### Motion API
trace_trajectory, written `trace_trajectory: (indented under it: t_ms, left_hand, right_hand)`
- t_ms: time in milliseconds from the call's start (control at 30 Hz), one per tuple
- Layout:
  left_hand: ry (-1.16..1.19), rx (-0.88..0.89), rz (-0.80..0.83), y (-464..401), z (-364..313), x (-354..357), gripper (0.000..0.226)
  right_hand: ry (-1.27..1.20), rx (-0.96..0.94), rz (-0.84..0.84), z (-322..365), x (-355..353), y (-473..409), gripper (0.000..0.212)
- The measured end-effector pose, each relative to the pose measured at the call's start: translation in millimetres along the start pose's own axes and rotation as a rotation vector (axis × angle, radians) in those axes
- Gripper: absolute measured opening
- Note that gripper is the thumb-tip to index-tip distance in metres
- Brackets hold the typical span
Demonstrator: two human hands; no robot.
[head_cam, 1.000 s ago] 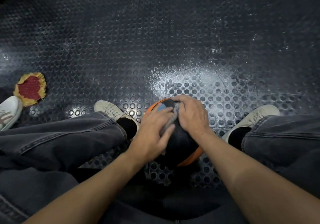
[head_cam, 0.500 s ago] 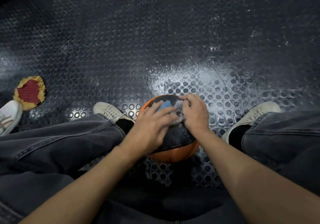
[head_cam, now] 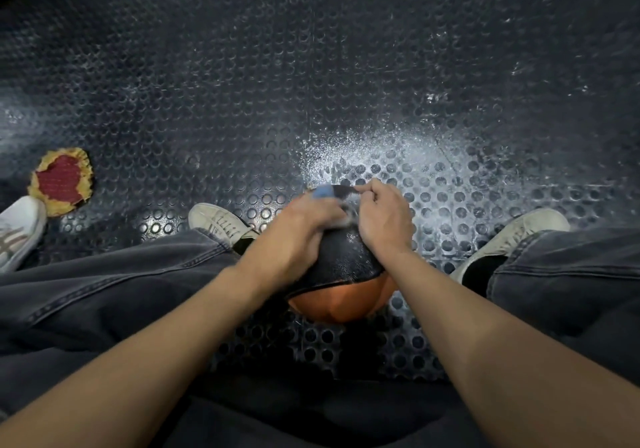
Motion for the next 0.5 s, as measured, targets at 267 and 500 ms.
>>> trace_trajectory:
  t_ms: [267,500]
  left_hand:
    - [-0.011,-0.032,-0.025,2,-5,0,0.037]
    - [-0.009,-0.141,-0.086,-3,10,-9,0.040]
  right_hand:
    - [-0.008,-0.019,0.004,-1,-2,2,0.028]
    - [-0.012,-0.011,0.014,-1,3,1,0.028]
Point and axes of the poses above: each hand's wrist, its own y-axis away from the middle knuckle, its own x-axis out of the palm, z = x × y, the point moved 5 cm from there along -y, towards the middle knuckle, and after that the axes turned 15 degrees about x, right-handed, at the moved point
